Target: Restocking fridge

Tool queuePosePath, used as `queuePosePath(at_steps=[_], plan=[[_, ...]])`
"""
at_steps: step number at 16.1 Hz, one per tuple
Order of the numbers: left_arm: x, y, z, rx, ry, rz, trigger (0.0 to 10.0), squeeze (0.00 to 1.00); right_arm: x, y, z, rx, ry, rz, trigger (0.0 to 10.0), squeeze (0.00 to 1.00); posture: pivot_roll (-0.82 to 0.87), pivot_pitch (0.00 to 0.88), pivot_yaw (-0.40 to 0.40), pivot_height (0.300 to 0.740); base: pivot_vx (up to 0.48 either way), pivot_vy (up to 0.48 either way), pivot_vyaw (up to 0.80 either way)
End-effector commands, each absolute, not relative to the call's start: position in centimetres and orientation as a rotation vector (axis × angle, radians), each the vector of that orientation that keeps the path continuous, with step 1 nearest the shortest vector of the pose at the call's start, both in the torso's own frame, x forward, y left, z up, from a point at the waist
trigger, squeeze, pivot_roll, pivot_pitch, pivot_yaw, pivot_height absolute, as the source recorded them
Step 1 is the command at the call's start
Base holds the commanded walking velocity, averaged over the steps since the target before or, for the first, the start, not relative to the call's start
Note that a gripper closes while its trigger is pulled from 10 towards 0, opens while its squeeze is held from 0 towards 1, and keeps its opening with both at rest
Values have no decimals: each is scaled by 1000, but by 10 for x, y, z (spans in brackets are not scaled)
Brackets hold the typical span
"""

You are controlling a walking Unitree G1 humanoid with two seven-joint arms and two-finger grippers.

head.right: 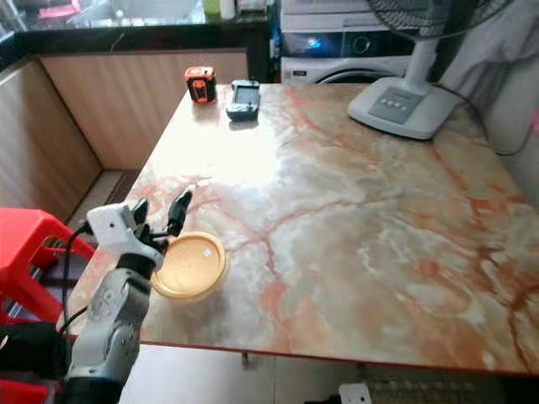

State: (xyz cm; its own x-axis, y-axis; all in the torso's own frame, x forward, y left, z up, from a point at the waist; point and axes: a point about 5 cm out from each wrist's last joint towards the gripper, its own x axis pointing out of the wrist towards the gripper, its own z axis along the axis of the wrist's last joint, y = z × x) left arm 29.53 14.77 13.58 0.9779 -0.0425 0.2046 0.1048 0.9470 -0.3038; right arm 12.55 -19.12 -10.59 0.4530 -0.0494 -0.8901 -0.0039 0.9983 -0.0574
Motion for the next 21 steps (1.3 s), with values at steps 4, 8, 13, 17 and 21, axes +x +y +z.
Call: queuePosePath(at_steps=[4,8,13,17,21], plan=[[283,173,124,-262,-186,37,10000,0,122,-188,-108,-50,1114,-24,10000,0,103,39,74,740,0,0,0],[283,196,116,-337,-128,59,10000,0,123,-187,-107,-54,1111,-20,10000,0,115,34,75,740,0,0,0],[276,205,111,-333,-68,-107,10000,0,125,-189,-106,-41,1068,-72,10000,0,117,35,74,740,0,0,0],[273,202,106,-316,-31,-155,10000,0,132,-192,-99,63,907,-204,10000,0,114,38,74,740,0,0,0],[275,195,106,-314,-26,-185,10000,0,134,-197,-96,-56,873,-227,10000,0,114,40,73,740,0,0,0]])
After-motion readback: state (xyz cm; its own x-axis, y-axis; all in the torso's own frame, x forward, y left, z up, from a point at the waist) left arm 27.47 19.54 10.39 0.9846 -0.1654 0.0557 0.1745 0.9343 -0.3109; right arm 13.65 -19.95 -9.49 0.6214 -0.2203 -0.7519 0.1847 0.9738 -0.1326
